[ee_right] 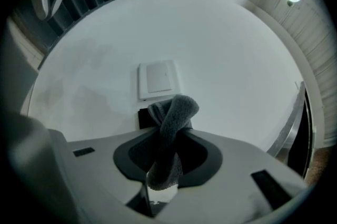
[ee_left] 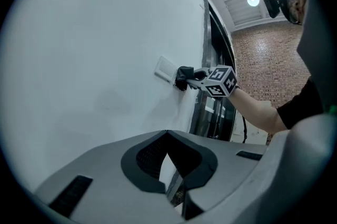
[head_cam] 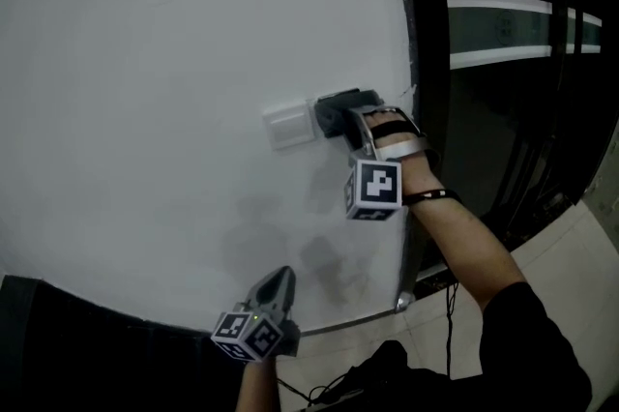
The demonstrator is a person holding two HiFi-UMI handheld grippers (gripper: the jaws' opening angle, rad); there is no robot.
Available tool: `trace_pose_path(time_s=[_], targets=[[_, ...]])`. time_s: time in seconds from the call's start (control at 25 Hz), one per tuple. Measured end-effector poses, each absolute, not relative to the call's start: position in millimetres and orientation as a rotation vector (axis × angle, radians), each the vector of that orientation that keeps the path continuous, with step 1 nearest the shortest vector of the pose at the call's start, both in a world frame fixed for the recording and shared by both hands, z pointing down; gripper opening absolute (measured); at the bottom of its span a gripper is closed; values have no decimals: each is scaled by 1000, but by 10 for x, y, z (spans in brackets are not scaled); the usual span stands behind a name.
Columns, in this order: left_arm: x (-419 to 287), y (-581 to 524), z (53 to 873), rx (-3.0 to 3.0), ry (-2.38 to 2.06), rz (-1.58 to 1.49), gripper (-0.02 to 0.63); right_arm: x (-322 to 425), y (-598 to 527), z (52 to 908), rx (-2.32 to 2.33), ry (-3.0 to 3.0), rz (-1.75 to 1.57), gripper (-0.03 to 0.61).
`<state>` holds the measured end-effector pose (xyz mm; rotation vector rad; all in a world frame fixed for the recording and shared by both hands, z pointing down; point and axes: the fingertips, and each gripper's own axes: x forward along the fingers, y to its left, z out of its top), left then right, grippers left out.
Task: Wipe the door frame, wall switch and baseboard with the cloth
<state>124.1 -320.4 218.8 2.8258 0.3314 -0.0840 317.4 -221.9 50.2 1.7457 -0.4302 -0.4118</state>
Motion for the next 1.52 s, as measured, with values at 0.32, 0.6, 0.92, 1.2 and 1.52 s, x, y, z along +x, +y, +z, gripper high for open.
trace_pose_path(time_s=[0.32, 0.6, 0.92, 1.2, 1.52], targets=[[1302, -3095, 2315, 2840, 341, -28, -6, 3289, -2155, 956, 1702, -457, -353, 91], [1352, -2975, 2501, 2897, 337, 21, -6, 3197, -2174, 1030, 1748, -502, -342, 91], [1282, -3146, 2244, 2941, 219, -130, -6, 3045, -1864, 1291, 1832, -523, -350, 91], [1313, -3066, 2004, 2894, 314, -263, -6, 2677, -1441, 1273, 2303, -893, -339, 91], [1072, -3566, 2272, 2851, 98, -341, -6, 2474, -604, 1990, 2779, -1107, -45, 91]])
